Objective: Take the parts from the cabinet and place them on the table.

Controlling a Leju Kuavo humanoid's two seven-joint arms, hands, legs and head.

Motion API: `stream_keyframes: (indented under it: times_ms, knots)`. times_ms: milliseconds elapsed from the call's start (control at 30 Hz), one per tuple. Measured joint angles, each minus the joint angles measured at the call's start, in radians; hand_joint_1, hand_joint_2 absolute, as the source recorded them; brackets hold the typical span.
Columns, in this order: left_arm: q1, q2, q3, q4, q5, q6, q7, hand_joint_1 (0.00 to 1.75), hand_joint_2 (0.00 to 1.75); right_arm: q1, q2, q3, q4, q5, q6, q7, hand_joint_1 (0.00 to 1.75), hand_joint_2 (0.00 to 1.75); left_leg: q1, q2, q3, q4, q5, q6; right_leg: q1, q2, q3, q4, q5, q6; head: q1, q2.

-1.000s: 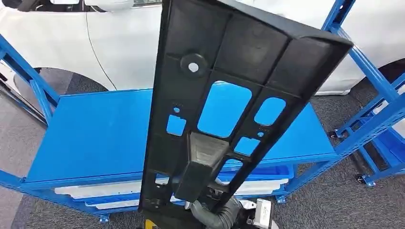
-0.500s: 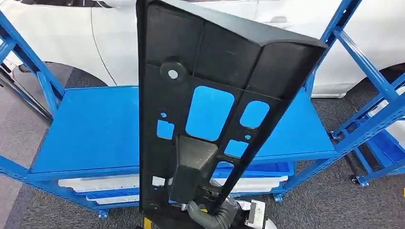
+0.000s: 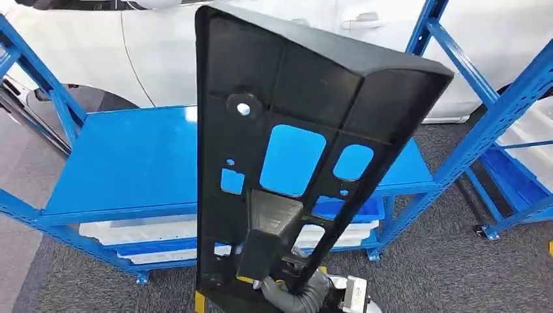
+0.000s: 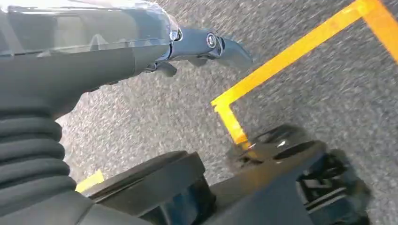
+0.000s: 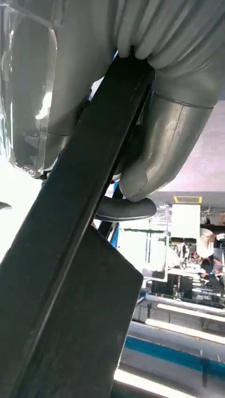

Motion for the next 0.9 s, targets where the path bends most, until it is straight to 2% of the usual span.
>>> stream_keyframes:
  times_ms: [33,67,100,133,167,200,233,300,333,400,433,467,500,567,600,633,667,700,733,767,833,867,900]
  knots:
    - [0.001,0.000,0.000,0.000,0.003,0.002,0.001,0.00,1.75,0.000,0.000,0.000,0.000,0.000,0.002,0.000,1.69,1.75,0.000,0.000,0.010,0.029,0.011,0.002,0.005,-0.001,-0.016,0.001,0.011,-0.001,0.000,0.000]
    - [0.001,0.000,0.000,0.000,0.003,0.003,0.001,0.00,1.75,0.000,0.000,0.000,0.000,0.001,0.005,0.001,1.69,1.75,-0.001,0.000,0.042,0.009,0.044,0.007,0.008,-0.001,-0.030,0.002,0.021,-0.002,0.000,0.000]
    - [0.000,0.001,0.000,0.000,0.003,0.003,0.001,0.00,1.75,0.000,0.000,0.000,0.000,0.001,0.008,0.001,1.69,1.75,-0.004,0.000,0.091,-0.047,0.078,0.014,0.011,-0.001,-0.041,0.003,0.030,-0.001,0.000,0.000]
    - [-0.001,0.001,0.000,0.000,0.003,0.003,0.001,0.00,1.75,0.000,0.000,0.000,0.000,0.001,0.010,0.001,1.69,1.75,-0.009,0.000,0.154,-0.129,0.102,0.025,0.015,0.000,-0.050,0.004,0.038,0.000,0.000,0.000]
    - [-0.003,0.003,0.000,-0.002,0.003,0.003,0.001,0.00,1.75,0.000,0.000,0.000,0.000,0.001,0.013,0.001,1.69,1.75,-0.017,0.000,0.229,-0.227,0.096,0.040,0.014,-0.001,-0.055,0.006,0.045,0.000,0.000,0.000]
    - [-0.005,0.006,0.000,-0.003,0.003,0.004,0.001,0.00,1.75,-0.001,0.000,0.000,0.000,0.001,0.014,0.001,1.69,1.75,-0.023,0.002,0.282,-0.311,0.063,0.052,0.020,0.000,-0.060,0.009,0.050,0.008,0.000,0.000]
    - [-0.009,0.005,0.000,-0.003,0.005,0.004,0.001,0.00,1.75,-0.001,0.000,0.000,0.000,0.001,0.016,0.002,1.69,1.75,-0.024,0.001,0.284,-0.327,0.059,0.048,0.015,-0.004,-0.060,0.007,0.057,0.015,0.000,0.000]
    - [-0.007,0.005,0.000,-0.003,0.008,0.004,0.001,0.00,1.75,-0.003,0.000,0.000,0.000,0.000,0.019,0.003,1.69,1.75,-0.030,0.000,0.274,-0.329,0.069,0.058,0.008,-0.006,-0.062,0.004,0.072,0.026,0.000,0.000]
    - [-0.004,0.002,0.000,-0.003,0.010,0.003,0.001,0.00,1.75,-0.004,0.000,0.000,0.000,-0.001,0.024,0.005,1.69,1.75,-0.024,0.001,0.270,-0.342,0.085,0.063,0.016,-0.004,-0.063,0.000,0.081,0.034,0.000,0.000]
    - [-0.006,0.003,0.000,-0.004,0.013,0.004,0.000,0.00,1.75,-0.005,0.000,0.000,0.000,-0.002,0.029,0.007,1.69,1.75,-0.017,0.007,0.253,-0.348,0.110,0.075,0.008,0.002,-0.089,0.047,0.008,0.042,0.000,0.000]
    - [-0.007,0.003,0.000,-0.004,0.012,0.005,-0.002,0.00,1.75,-0.006,0.000,0.000,0.001,-0.002,0.028,0.012,1.69,1.75,-0.017,0.007,0.239,-0.347,0.122,0.075,0.001,0.002,-0.112,0.119,-0.059,0.050,0.000,0.000]
    - [-0.007,0.002,0.000,-0.004,0.009,0.003,-0.003,0.00,1.75,-0.004,0.000,0.000,0.002,0.001,0.027,0.017,1.69,1.75,-0.018,0.008,0.226,-0.346,0.131,0.075,-0.003,0.002,-0.135,0.202,-0.109,0.057,0.000,0.000]
    - [-0.005,0.001,-0.001,-0.004,0.008,0.002,-0.005,0.00,1.75,-0.004,0.000,0.000,0.003,0.001,0.026,0.019,1.69,1.75,-0.018,0.008,0.218,-0.345,0.137,0.074,-0.005,0.002,-0.147,0.248,-0.129,0.060,0.000,0.000]
    - [-0.003,0.001,-0.002,-0.004,0.007,0.002,-0.005,0.00,1.75,-0.002,0.000,0.000,0.007,0.002,0.024,0.020,1.69,1.75,-0.017,0.009,0.198,-0.340,0.147,0.071,-0.010,0.002,-0.156,0.312,-0.132,0.066,0.000,0.000]
    - [-0.001,0.001,-0.003,-0.004,0.006,0.002,-0.006,0.00,1.75,-0.001,0.000,0.000,0.010,0.002,0.023,0.020,1.69,1.75,-0.016,0.010,0.184,-0.334,0.153,0.067,-0.014,0.001,-0.133,0.297,-0.105,0.070,0.000,0.000]
    - [-0.001,0.000,-0.005,-0.004,0.006,0.002,-0.006,0.00,1.75,0.000,0.000,0.000,0.011,0.002,0.021,0.020,1.69,1.75,-0.014,0.010,0.173,-0.327,0.157,0.064,-0.017,0.001,-0.089,0.243,-0.070,0.073,0.000,0.000]
    - [-0.002,0.000,-0.006,-0.004,0.006,0.002,-0.006,0.00,1.75,-0.001,0.000,0.000,0.011,0.002,0.019,0.021,1.69,1.75,-0.012,0.010,0.159,-0.317,0.160,0.060,-0.021,0.001,-0.022,0.146,-0.038,0.075,0.000,0.000]
    - [-0.002,0.000,-0.007,-0.004,0.006,0.002,-0.006,0.00,1.75,-0.002,0.000,0.000,0.011,0.002,0.018,0.021,1.69,1.75,-0.011,0.009,0.152,-0.307,0.162,0.057,-0.023,0.001,0.036,0.063,-0.031,0.076,0.000,0.000]
    - [-0.002,0.000,-0.008,-0.004,0.006,0.003,-0.006,0.00,1.75,-0.003,0.000,0.000,0.011,0.003,0.018,0.021,1.69,1.75,-0.015,0.008,0.140,-0.298,0.164,0.051,-0.018,0.003,0.069,0.001,-0.068,0.068,0.000,0.000]
    - [-0.002,0.000,-0.009,-0.004,0.005,0.003,-0.007,0.00,1.75,0.000,-0.001,0.000,0.011,0.003,0.018,0.021,1.69,1.75,-0.015,0.008,0.142,-0.298,0.169,0.044,-0.011,0.006,0.059,0.015,-0.051,0.053,0.000,0.000]
    - [-0.002,0.000,-0.012,-0.004,0.005,0.002,-0.007,0.00,1.75,-0.001,-0.001,0.000,0.012,0.002,0.018,0.021,1.69,1.75,-0.012,0.007,0.138,-0.298,0.180,0.029,-0.007,0.006,0.052,0.013,-0.051,0.040,0.000,0.000]
    - [-0.001,0.000,-0.013,-0.004,0.005,0.002,-0.007,0.00,1.75,-0.001,-0.001,0.000,0.012,0.003,0.018,0.021,1.69,1.75,-0.014,0.007,0.137,-0.299,0.186,0.021,-0.011,0.006,0.048,0.007,-0.042,0.029,0.000,0.000]
    - [0.000,0.000,-0.014,-0.004,0.003,0.002,-0.007,0.00,1.75,-0.001,-0.001,0.000,0.012,0.003,0.017,0.021,1.69,1.75,-0.007,0.006,0.130,-0.289,0.173,0.018,-0.015,-0.001,0.043,0.001,-0.031,0.019,0.000,0.000]
